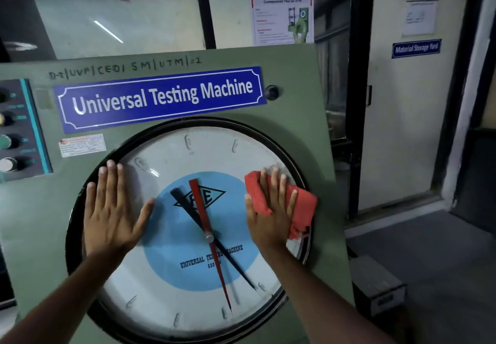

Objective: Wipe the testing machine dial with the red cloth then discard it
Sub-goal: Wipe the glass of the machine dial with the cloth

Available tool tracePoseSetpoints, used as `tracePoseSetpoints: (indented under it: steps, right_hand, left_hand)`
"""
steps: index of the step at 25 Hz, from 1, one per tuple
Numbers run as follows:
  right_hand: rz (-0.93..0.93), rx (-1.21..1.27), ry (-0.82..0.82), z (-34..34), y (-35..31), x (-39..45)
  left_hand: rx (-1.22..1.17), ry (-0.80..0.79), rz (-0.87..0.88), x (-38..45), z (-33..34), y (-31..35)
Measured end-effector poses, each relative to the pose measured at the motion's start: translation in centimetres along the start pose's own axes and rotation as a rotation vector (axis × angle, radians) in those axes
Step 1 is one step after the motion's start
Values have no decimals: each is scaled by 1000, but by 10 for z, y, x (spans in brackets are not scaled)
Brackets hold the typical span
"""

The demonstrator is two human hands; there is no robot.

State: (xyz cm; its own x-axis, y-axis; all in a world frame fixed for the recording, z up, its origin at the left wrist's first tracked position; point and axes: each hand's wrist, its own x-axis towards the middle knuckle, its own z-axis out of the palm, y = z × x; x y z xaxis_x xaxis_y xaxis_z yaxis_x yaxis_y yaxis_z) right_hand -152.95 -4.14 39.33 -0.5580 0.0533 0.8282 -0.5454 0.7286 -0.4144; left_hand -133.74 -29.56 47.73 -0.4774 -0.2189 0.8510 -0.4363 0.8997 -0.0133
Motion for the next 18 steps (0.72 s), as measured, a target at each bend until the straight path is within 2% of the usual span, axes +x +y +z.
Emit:
tracePoseSetpoints:
  steps: [2,5,9,12,14,16,18]
  right_hand:
    - [-9,7,-20,-3,9,-15]
    - [-17,0,1,-10,-19,22]
    - [-312,31,-59,-10,-90,86]
    - [-492,-32,-63,-15,-63,102]
    - [-380,-52,-11,-20,-27,98]
    - [-125,-47,9,-17,0,65]
    - [46,-51,12,-4,11,11]
  left_hand:
    - [-6,16,-1,-3,2,1]
    - [-17,44,1,-2,7,-4]
    - [-22,54,1,-1,18,-12]
    - [-17,83,4,-1,22,-13]
    - [-40,90,-1,2,22,-13]
    - [-41,82,-7,-1,23,-14]
    - [-31,88,10,-5,25,-17]
